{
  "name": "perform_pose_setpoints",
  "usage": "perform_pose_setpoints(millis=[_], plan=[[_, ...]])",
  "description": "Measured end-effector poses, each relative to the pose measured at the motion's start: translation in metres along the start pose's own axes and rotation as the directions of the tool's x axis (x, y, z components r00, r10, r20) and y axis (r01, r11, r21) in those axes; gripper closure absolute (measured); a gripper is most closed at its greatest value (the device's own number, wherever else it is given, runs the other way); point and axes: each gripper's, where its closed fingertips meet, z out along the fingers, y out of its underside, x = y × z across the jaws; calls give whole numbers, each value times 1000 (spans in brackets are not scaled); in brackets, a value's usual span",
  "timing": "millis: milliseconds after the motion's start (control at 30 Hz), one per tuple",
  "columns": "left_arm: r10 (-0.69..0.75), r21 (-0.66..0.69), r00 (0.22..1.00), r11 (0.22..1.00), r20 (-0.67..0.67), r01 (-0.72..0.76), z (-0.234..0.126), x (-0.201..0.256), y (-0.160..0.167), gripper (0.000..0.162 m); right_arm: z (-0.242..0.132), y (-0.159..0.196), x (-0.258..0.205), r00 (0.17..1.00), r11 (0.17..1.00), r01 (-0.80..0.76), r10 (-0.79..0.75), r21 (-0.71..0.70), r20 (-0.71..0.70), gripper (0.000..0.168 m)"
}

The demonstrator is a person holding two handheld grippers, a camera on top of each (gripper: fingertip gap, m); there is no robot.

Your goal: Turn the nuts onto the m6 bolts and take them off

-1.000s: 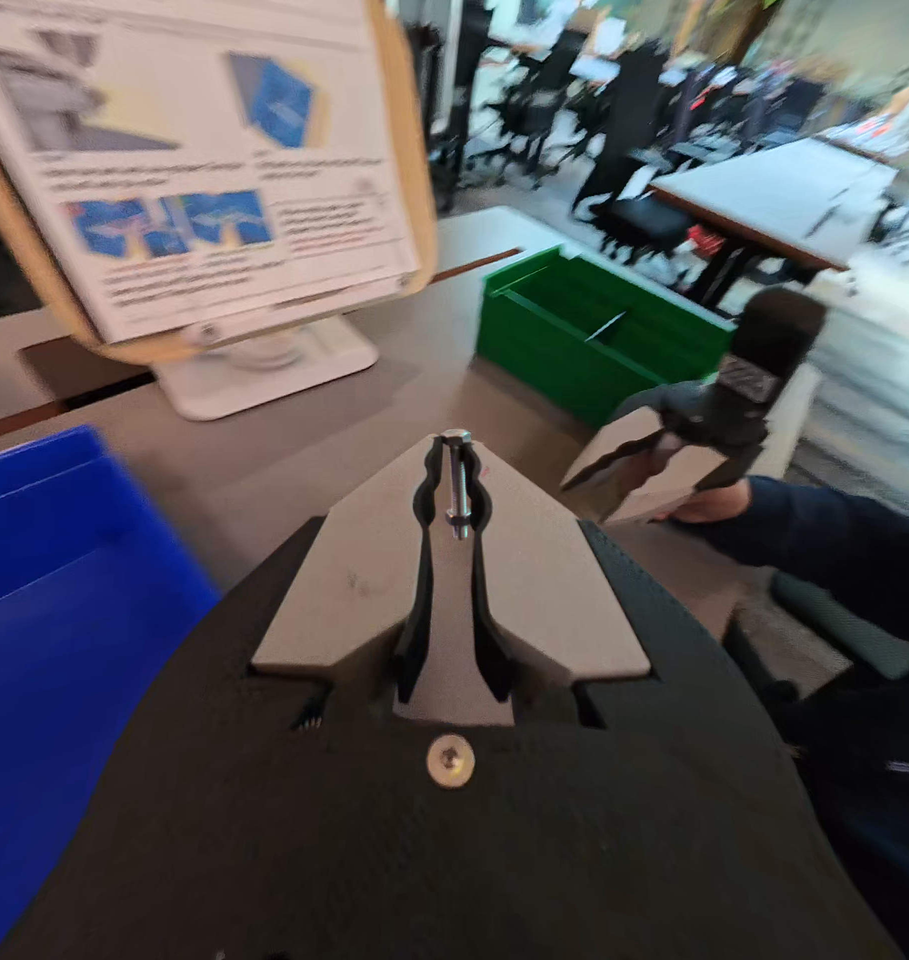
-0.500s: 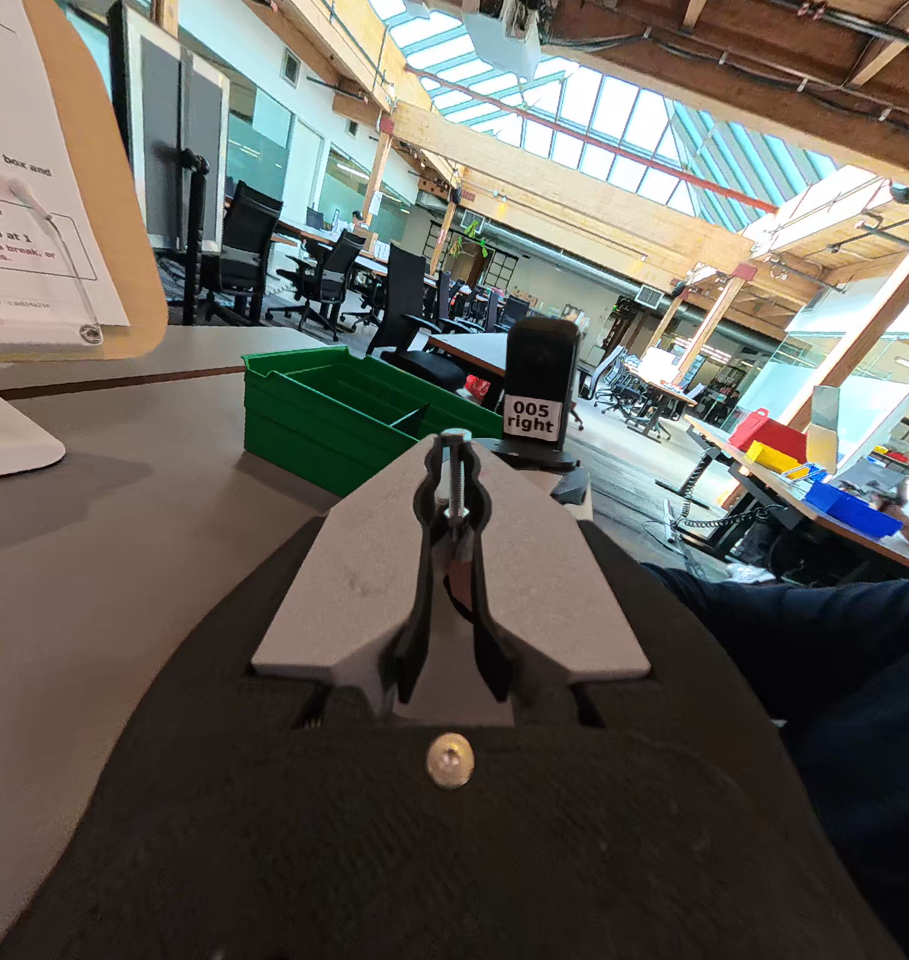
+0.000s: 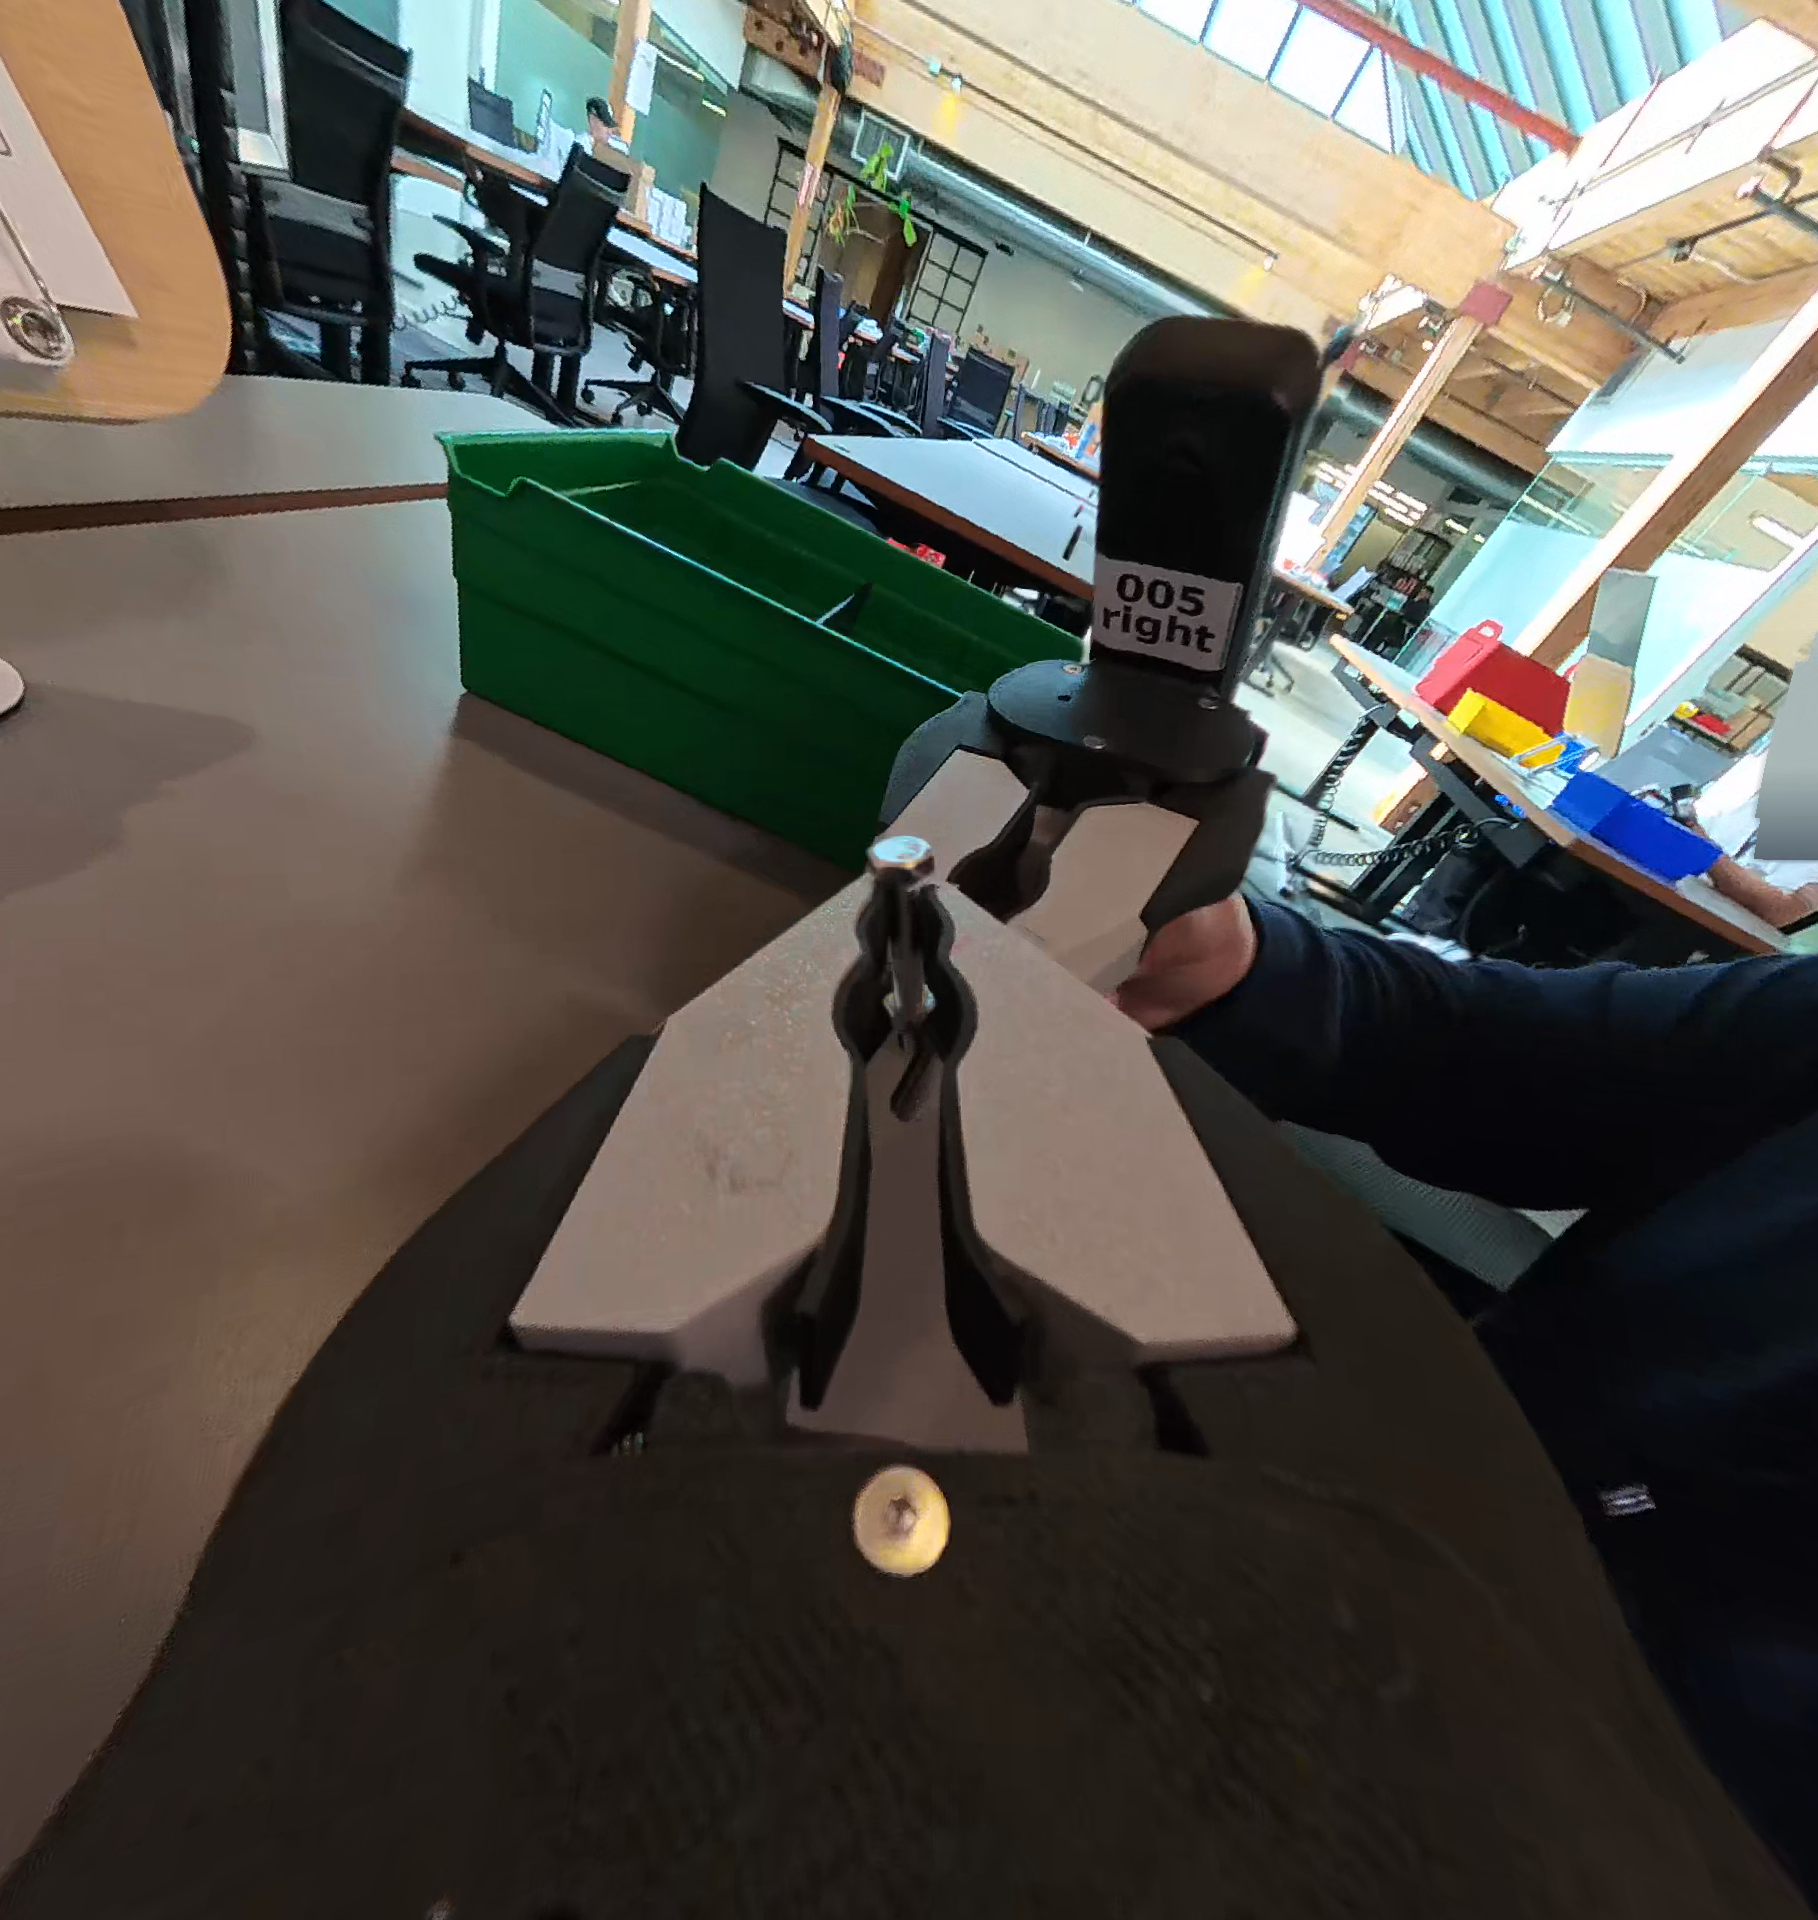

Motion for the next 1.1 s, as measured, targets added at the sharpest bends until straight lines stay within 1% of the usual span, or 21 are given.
perform_pose_setpoints(millis=[133,233,300,367,433,500,667,833,1033,1100], plan=[[70,32,998,997,3,-70,-4,4,-5,158,-3,-6,-1,999,999,-24,23,29,26,162],[53,71,998,996,-18,-52,-8,5,-4,158,-2,-4,-3,999,1000,-16,15,21,37,162],[58,91,998,994,-26,-55,-11,9,-6,159,-2,-6,-8,996,998,-42,39,36,76,162],[72,140,997,988,-30,-67,-14,13,-12,159,-4,-11,-12,990,995,-74,66,63,121,163],[35,207,996,978,-78,-18,-20,18,-22,158,-10,-19,-17,984,990,-92,74,109,164,166],[-6,238,993,971,-114,33,-22,19,-26,159,-13,-24,-18,979,985,-109,83,135,185,166],[13,258,994,966,-108,15,-23,21,-28,158,-14,-27,-19,983,984,-88,60,155,174,166],[29,245,993,969,-111,-1,-26,23,-28,158,-16,-28,-22,984,986,-66,39,155,171,166],[-2,228,992,973,-124,30,-29,21,-26,158,-25,-35,-18,978,975,-113,75,192,195,167],[-14,207,995,978,-104,35,-31,15,-23,158,-31,-42,-18,974,962,-134,83,238,212,168]])
